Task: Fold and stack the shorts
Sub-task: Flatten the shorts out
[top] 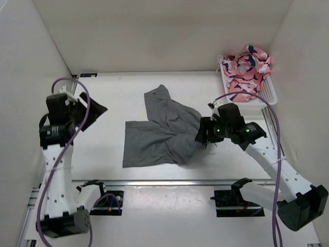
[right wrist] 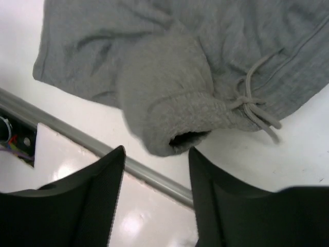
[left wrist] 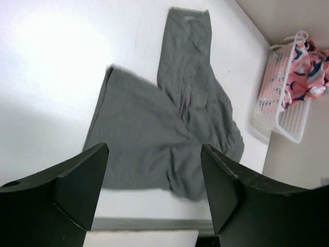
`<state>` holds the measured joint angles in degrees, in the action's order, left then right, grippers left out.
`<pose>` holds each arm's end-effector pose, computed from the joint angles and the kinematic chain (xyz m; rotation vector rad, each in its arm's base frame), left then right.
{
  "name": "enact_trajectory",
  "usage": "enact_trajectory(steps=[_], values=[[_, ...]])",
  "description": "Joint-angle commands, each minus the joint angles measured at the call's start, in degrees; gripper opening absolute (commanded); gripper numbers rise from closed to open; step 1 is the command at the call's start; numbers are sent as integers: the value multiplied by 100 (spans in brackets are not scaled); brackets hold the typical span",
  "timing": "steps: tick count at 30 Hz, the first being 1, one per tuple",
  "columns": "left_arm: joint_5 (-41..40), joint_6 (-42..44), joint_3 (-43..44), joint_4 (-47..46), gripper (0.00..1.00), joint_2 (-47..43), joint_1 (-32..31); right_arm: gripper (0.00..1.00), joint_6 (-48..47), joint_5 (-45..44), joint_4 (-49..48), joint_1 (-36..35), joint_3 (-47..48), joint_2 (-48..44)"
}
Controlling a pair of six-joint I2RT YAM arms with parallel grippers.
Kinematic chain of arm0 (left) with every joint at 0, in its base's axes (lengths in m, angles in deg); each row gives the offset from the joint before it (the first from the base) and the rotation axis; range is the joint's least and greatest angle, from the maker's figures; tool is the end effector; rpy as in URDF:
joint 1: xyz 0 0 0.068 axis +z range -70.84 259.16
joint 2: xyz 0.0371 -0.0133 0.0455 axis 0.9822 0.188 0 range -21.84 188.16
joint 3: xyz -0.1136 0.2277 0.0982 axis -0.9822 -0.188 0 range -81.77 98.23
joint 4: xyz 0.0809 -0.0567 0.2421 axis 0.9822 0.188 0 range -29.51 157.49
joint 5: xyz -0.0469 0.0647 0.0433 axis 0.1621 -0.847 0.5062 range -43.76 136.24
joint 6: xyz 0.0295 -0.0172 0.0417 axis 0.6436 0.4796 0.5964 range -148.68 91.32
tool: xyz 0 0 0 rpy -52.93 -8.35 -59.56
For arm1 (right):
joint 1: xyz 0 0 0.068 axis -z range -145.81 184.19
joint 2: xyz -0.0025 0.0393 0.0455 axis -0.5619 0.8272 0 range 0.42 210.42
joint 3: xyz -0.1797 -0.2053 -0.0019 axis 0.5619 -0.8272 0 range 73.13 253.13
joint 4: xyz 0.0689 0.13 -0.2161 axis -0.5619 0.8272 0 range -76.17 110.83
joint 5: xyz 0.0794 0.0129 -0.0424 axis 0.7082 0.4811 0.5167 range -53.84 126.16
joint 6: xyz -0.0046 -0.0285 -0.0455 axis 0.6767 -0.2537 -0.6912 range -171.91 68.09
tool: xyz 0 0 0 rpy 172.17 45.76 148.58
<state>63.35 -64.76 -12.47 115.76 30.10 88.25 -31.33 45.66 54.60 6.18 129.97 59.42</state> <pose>0.1582 0.0148 0.3853 -0.7137 2.1477 -0.5874 0.1836 0.1042 0.3162 -0.2408 2.3775 0.6086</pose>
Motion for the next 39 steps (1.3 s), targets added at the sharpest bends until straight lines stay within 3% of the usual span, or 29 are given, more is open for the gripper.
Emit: enact_trajectory(steps=[1, 2, 3, 5, 6, 8, 10, 11, 13, 14, 16, 18, 19, 25, 29, 35, 39], values=[[-373, 311, 741, -323, 81, 745, -160, 64, 69, -219, 18, -187, -6, -152], [-374, 468, 1126, -323, 72, 1278, -335, 66, 208, -394, 70, -187, 63, -213], [-427, 574, 1339, -323, 55, 1596, -450, 67, 210, -761, 71, -187, 116, -214], [-646, 698, 2013, -323, 44, 2543, -870, 60, 367, -1045, 71, -82, 327, -214], [-725, 829, 2252, -323, 41, 2879, -1038, 36, 481, -1273, 123, 66, 397, -162], [-1032, 908, 2710, -323, 39, 3852, -1381, 20, 770, -1764, 124, 269, 521, -39], [-1331, 909, 3439, -140, 45, 4549, -1856, 14, 903, -1697, 124, 734, 591, 207], [-1393, 961, 3720, -61, 48, 4918, -2005, 17, 956, -1566, 124, 1040, 679, 565], [-1569, 1014, 4870, 290, 57, 6139, -2427, 41, 1018, -1224, 62, 1253, 679, 962], [-1752, 1015, 5326, 683, 57, 6961, -2577, 45, 1079, -1144, 1, 1385, 679, 1321], [-2087, 1015, 6785, 1037, 60, 7739, -3007, 52, 1149, -1012, -210, 1473, 679, 1604], [-2343, 1015, 7978, 1355, 60, 8669, -3297, 52, 1202, -827, -359, 1605, 609, 1895], [-2343, 954, 8168, 1355, 63, 8866, -3299, 52, 1203, -827, -490, 1606, 557, 1983], [-2255, 777, 7695, 520, 68, 9235, -3360, 52, 1203, -774, -553, 1842, 442, 2387], [-2387, 777, 8108, 451, 71, 9527, -3483, 60, 1308, -529, -903, 2079, 223, 2642], [-2536, 716, 8415, 187, 71, 9948, -3536, 62, 1361, -396, -1115, 2142, 354, 3161], [-2484, 716, 8644, 55, 61, 10195, -3589, 62, 1361, -343, -1168, 2195, 565, 3398]])
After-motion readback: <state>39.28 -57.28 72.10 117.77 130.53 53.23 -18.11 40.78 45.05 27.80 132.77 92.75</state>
